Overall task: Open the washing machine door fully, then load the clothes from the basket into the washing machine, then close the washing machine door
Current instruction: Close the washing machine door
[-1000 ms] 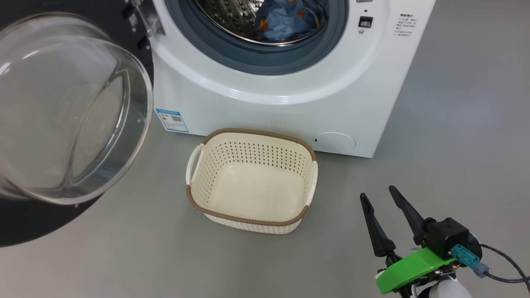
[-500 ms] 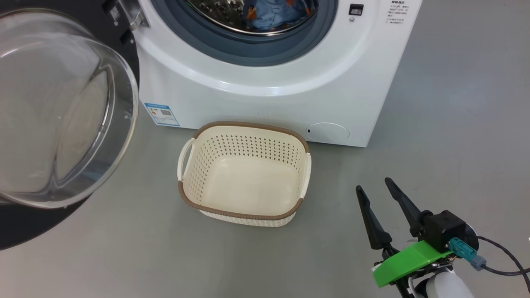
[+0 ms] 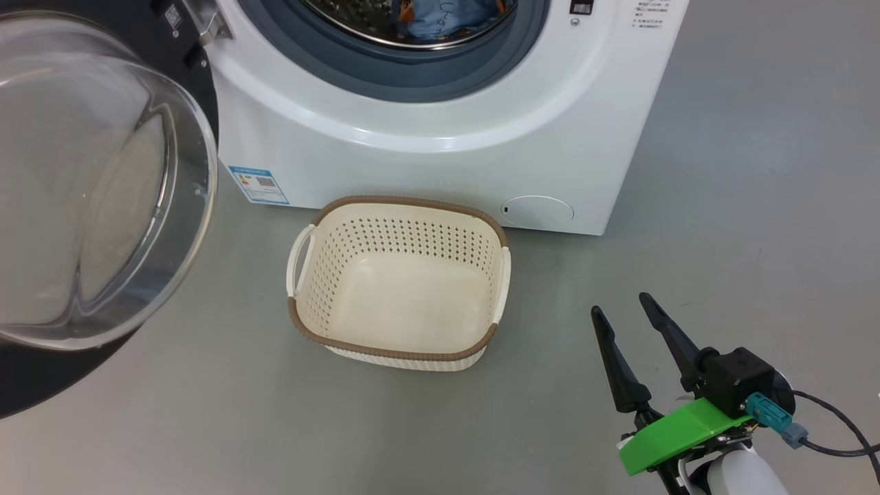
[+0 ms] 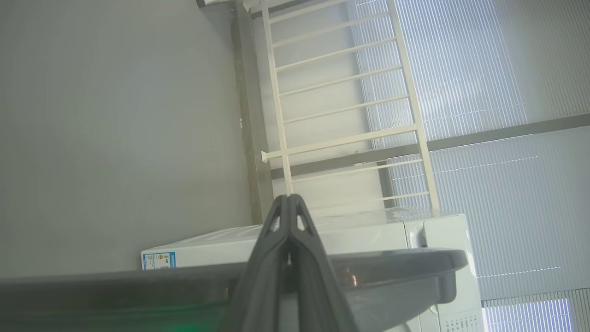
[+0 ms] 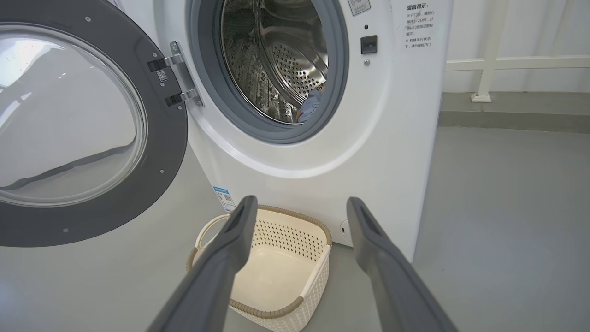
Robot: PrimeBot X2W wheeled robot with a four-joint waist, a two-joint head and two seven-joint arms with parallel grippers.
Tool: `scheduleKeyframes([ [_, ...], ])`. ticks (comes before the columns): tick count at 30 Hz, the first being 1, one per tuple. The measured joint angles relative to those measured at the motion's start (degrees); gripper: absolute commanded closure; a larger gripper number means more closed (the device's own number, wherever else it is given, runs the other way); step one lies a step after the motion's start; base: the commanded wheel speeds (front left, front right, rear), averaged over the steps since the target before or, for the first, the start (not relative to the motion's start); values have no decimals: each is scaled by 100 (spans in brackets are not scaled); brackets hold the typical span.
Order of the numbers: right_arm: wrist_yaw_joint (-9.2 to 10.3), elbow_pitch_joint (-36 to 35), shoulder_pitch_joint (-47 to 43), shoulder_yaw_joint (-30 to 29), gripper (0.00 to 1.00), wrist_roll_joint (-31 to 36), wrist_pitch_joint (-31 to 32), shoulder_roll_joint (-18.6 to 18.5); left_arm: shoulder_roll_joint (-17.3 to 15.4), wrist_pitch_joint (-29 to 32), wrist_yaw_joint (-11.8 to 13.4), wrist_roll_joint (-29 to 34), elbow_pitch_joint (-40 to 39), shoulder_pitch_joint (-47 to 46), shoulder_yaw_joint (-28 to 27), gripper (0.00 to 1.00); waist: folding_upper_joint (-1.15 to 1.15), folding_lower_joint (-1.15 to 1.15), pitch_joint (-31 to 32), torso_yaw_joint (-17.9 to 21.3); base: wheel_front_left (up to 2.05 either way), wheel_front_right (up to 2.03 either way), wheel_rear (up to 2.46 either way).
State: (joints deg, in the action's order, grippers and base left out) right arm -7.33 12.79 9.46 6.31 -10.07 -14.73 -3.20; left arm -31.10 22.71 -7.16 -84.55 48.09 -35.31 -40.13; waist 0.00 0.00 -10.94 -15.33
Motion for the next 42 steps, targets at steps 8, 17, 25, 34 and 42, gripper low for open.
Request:
scheduleKeyframes([
  [8,0,4,0,-21,0,-1,0,-1,21,223,-1,-86,-104,67,52,100,0,0,3,-11,0,0,0],
  [17,0,15,0,-18,0,-2,0,-1,31,399,-15,-215,-119,160,121,100,0,0,3,-47,0,0,0],
  [25,0,60,0,-18,0,-18,0,-1,-54,916,-16,-304,-121,283,257,100,0,0,23,-55,0,0,0],
  [34,0,107,-1,-9,0,-69,0,-1,-60,1550,-16,-410,-433,646,347,100,0,0,64,-97,0,0,0],
  [42,0,175,-1,30,0,-115,0,-1,-22,2053,-16,-632,-648,834,396,100,0,0,108,-148,0,0,0],
])
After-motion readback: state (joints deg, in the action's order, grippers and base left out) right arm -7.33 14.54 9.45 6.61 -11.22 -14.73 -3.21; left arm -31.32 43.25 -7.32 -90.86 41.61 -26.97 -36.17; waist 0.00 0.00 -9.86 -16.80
